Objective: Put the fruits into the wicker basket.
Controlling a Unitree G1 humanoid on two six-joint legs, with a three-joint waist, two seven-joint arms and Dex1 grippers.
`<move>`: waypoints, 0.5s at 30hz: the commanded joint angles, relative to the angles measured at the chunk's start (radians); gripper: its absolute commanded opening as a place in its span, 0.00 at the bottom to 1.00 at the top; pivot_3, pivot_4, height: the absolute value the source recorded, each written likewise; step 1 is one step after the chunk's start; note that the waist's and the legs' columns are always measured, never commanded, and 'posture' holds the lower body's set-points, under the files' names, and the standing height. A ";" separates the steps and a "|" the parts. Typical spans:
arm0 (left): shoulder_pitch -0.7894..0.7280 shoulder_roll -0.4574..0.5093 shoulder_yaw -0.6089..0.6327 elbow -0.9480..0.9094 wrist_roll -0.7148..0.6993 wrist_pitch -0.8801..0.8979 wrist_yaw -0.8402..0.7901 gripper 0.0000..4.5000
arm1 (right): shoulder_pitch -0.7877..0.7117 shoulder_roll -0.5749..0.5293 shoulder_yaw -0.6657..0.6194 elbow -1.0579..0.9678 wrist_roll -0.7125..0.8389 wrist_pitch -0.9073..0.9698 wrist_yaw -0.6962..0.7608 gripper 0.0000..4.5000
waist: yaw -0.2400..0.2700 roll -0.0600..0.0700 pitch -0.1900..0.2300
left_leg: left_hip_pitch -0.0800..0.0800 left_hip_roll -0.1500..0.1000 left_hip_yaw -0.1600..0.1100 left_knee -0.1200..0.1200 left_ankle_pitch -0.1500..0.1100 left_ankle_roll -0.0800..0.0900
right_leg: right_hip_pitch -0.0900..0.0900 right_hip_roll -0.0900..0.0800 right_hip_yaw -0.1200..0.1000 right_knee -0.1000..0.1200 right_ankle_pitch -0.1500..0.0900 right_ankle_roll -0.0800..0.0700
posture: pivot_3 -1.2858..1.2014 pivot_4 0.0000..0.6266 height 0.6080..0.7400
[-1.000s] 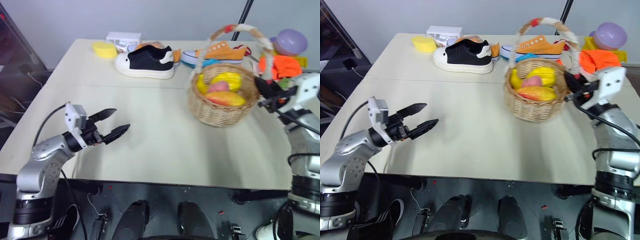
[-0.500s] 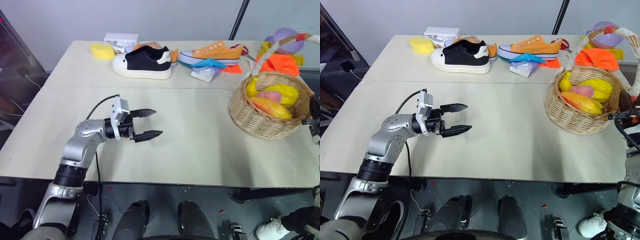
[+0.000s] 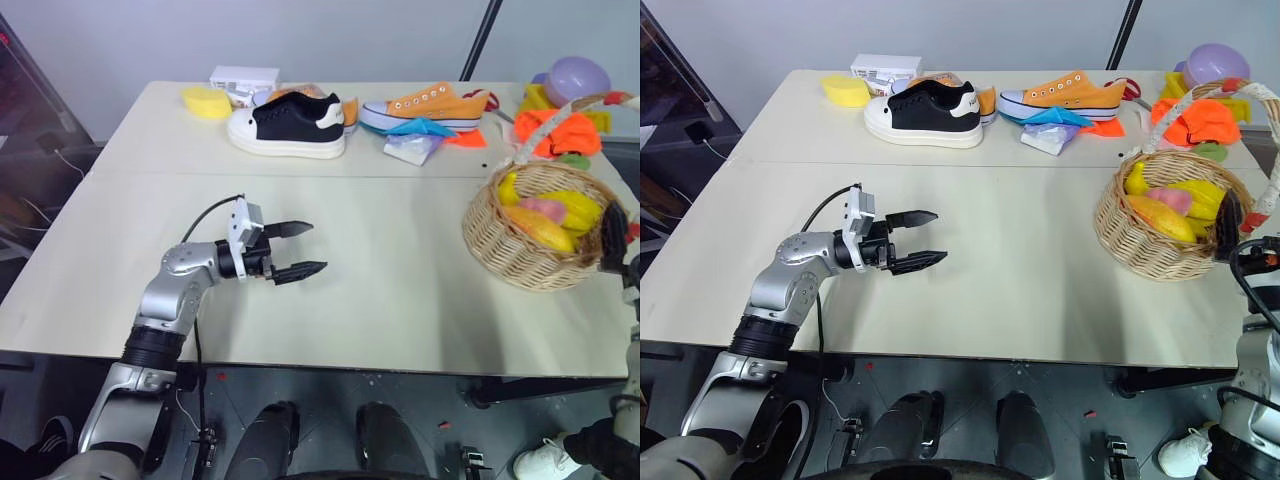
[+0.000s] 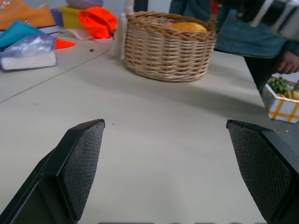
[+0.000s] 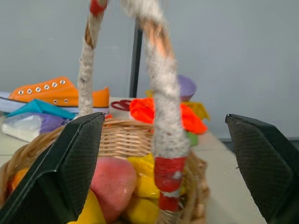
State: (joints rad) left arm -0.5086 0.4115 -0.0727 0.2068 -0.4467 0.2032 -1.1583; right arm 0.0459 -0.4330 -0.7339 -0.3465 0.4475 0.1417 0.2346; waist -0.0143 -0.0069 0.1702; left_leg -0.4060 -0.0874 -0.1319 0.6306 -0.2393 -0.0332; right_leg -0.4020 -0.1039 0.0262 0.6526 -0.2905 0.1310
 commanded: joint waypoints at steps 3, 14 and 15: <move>-0.023 0.002 0.056 0.040 0.004 -0.037 0.027 1.00 | 0.065 0.066 -0.017 -0.275 -0.025 -0.031 -0.105 0.99 | 0.000 0.001 0.000 | 0.000 0.000 0.000 0.000 0.000 0.000 | 0.000 0.000 0.000 0.000 0.000 0.000 | 0.52 0.24 1.00; -0.109 0.003 0.151 0.218 0.072 -0.112 0.238 1.00 | 0.030 -0.041 0.402 -0.395 0.020 0.057 0.131 0.99 | -0.003 0.000 0.000 | 0.004 0.000 -0.001 0.000 0.000 0.000 | 0.004 0.001 -0.001 0.000 0.000 0.000 | 0.52 0.24 1.00; -0.108 0.010 0.178 0.234 0.068 -0.124 0.262 1.00 | 0.028 -0.059 0.420 -0.363 0.030 0.066 0.169 0.99 | -0.002 0.000 0.000 | 0.004 0.000 -0.001 0.000 0.000 0.000 | 0.004 0.001 -0.001 0.000 0.000 0.000 | 0.52 0.24 1.00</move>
State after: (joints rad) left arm -0.6086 0.4019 0.0484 0.4291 -0.3806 0.1162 -0.9329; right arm 0.0766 -0.4678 -0.3244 -0.7312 0.4520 0.2005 0.3485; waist -0.0166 -0.0070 0.1698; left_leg -0.4021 -0.0873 -0.1328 0.6308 -0.2394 -0.0330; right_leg -0.3976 -0.1032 0.0256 0.6520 -0.2909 0.1315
